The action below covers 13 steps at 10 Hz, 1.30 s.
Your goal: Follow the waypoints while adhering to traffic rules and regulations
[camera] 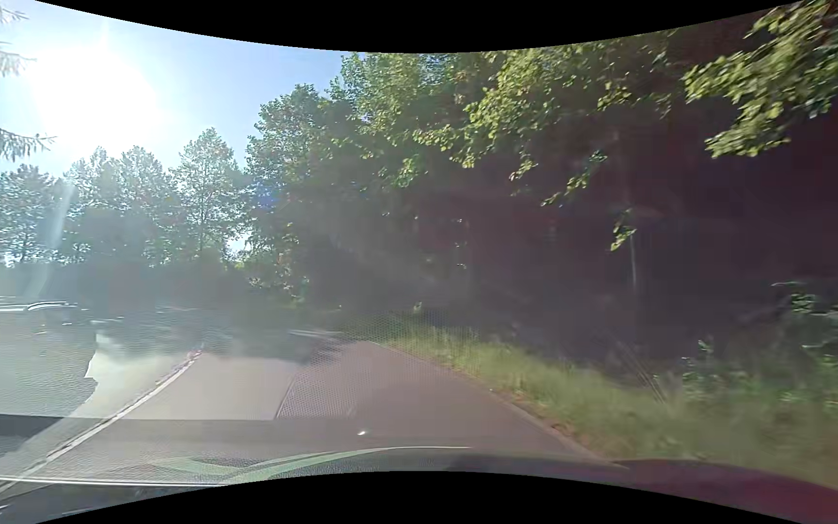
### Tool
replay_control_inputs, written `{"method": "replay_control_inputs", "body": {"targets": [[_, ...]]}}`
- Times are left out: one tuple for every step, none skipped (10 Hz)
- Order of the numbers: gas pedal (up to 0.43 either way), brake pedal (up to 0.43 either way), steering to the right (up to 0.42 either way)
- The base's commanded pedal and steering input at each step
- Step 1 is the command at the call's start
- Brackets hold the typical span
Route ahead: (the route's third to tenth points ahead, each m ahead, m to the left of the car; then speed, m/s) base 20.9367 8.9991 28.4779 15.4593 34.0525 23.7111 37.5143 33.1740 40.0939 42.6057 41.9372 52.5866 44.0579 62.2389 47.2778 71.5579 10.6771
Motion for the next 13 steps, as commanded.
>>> {"method": "replay_control_inputs", "body": {"targets": [[0.26, 0.0, -0.159], [0.26, 0.0, -0.159], [0.26, 0.0, -0.159], [0.26, 0.0, -0.16], [0.26, 0.0, -0.158], [0.26, 0.0, -0.151], [0.26, 0.0, -0.141], [0.26, 0.0, -0.135], [0.26, 0.0, -0.13], [0.26, 0.0, -0.124], [0.26, 0.0, -0.119], [0.26, 0.0, -0.114], [0.26, 0.0, -0.11]]}}
